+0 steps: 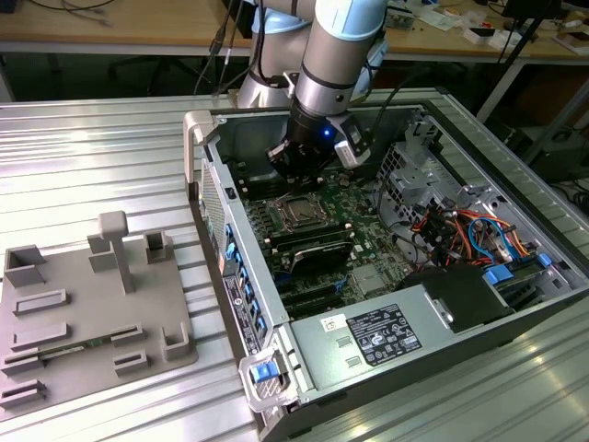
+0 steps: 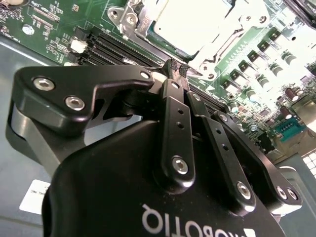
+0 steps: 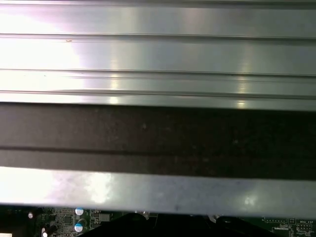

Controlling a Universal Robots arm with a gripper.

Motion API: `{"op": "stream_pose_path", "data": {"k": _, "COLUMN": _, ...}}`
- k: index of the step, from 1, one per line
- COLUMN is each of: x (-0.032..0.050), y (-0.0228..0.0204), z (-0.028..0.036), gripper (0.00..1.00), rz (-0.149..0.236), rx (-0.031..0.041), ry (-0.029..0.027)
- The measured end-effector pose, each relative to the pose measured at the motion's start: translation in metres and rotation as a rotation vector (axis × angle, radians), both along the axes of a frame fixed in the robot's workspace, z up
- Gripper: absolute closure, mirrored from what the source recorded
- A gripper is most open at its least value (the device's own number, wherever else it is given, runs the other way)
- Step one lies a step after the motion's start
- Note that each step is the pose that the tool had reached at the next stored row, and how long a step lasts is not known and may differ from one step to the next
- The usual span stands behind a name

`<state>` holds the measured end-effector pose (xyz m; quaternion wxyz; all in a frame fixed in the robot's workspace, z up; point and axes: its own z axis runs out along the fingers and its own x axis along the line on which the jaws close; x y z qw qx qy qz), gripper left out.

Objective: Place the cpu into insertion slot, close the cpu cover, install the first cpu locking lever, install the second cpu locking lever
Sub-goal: 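Install the first cpu locking lever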

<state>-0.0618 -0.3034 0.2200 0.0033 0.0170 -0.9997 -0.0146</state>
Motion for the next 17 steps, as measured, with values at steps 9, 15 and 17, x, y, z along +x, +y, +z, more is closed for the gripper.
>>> {"op": "stream_pose_path", "data": {"k": 9, "x": 0.0109, "y": 0.0002, "z": 0.0, "gripper": 0.89, "rz": 0.001, "rx": 0.0003, "ry": 0.0001}}
{"op": "stream_pose_path", "data": {"k": 15, "x": 0.0163, "y": 0.0009, "z": -0.0007, "gripper": 0.89, "rz": 0.001, "rx": 0.0005, "ry": -0.0002}}
{"op": "stream_pose_path", "data": {"k": 17, "x": 0.0168, "y": 0.0013, "z": -0.0023, "gripper": 0.89, "rz": 0.001, "rx": 0.0003, "ry": 0.0}}
